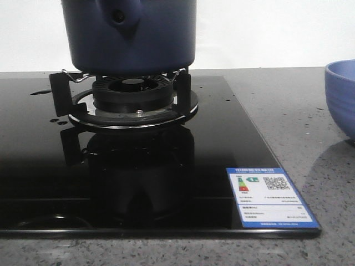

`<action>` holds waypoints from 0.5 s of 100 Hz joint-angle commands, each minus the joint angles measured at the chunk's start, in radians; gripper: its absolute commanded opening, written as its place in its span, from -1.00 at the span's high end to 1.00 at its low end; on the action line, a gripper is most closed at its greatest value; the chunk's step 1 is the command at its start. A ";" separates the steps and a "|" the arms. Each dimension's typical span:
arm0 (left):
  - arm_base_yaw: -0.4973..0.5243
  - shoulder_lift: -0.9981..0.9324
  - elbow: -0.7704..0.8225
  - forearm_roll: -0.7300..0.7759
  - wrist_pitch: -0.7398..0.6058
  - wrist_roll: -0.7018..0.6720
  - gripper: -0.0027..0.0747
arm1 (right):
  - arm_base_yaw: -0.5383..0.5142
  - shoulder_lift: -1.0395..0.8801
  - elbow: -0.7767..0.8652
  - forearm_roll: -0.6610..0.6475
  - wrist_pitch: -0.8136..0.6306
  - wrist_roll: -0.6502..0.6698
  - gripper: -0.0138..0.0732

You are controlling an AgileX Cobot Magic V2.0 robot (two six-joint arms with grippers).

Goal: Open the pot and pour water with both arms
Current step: 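Lift the glass lid off the saucepan with the left gripper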

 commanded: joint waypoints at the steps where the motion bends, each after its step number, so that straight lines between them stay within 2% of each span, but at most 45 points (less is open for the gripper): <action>1: 0.005 -0.021 -0.030 -0.084 -0.004 -0.010 0.18 | 0.004 0.000 -0.044 0.044 -0.108 -0.013 0.82; 18: 0.005 -0.021 -0.030 -0.088 -0.004 -0.010 0.11 | 0.004 0.029 -0.125 0.000 -0.150 0.011 0.82; 30: 0.005 -0.021 -0.030 -0.088 -0.004 -0.010 0.11 | 0.004 0.097 -0.232 -0.222 -0.094 0.191 0.80; 39: -0.009 -0.021 -0.030 -0.088 -0.006 -0.010 0.11 | 0.004 0.142 -0.293 -0.394 -0.049 0.333 0.65; 50: -0.022 -0.021 -0.030 -0.086 -0.004 -0.010 0.11 | 0.004 0.192 -0.340 -0.549 0.029 0.464 0.29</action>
